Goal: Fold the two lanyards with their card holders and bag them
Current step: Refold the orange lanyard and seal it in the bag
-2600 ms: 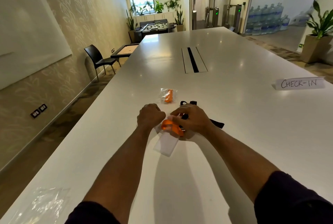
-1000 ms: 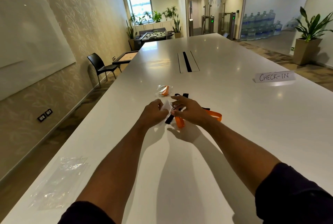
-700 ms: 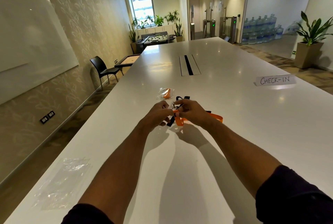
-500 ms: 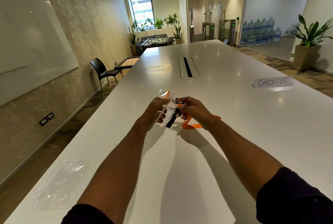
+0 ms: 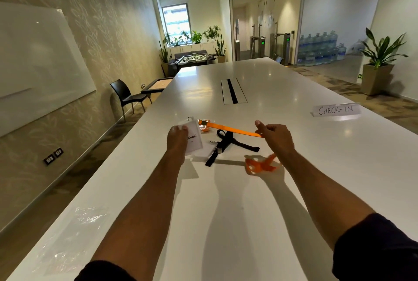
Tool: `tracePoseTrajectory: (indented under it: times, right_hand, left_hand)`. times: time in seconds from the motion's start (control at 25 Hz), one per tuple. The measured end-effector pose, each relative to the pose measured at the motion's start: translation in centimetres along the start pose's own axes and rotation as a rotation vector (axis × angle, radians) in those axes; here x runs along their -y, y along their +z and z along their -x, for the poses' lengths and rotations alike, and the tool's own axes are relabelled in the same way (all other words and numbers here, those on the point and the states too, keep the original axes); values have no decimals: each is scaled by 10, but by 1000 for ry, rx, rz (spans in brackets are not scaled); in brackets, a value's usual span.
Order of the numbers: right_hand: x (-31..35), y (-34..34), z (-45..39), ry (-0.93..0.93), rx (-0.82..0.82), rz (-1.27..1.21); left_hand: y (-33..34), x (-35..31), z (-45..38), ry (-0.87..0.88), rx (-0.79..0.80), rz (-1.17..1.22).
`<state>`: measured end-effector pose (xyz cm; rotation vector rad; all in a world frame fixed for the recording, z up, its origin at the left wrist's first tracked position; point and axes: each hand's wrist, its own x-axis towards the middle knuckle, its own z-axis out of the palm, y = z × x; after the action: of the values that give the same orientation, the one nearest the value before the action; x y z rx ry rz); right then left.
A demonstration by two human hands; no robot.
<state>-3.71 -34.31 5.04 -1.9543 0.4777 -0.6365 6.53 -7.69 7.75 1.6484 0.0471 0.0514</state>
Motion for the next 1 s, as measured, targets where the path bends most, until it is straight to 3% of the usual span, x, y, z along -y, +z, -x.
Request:
tracePoseTrajectory:
  times: [0.16,0.28,0.48,0.6,0.8,1.0]
  right_hand:
    - [-23,-14,-4,172,-41,615]
    - [-30,-4,-1,97,80,768]
    - [-7,23,12,-179,351,181]
    - [5,43,19,-276,434,42]
    - [19,59,26,-308,398,-202]
    - [24,54,25,-255,356,-259]
  left_hand:
    - [2,-4,1,-33,29,71]
    - [6,-5,4,-80,120,95]
    - [22,-4,14,-106,242,114]
    - [27,-7,19,-112,332,111]
    - [25,-9,29,-51,490,67]
    - [19,-9,34,-69,627,57]
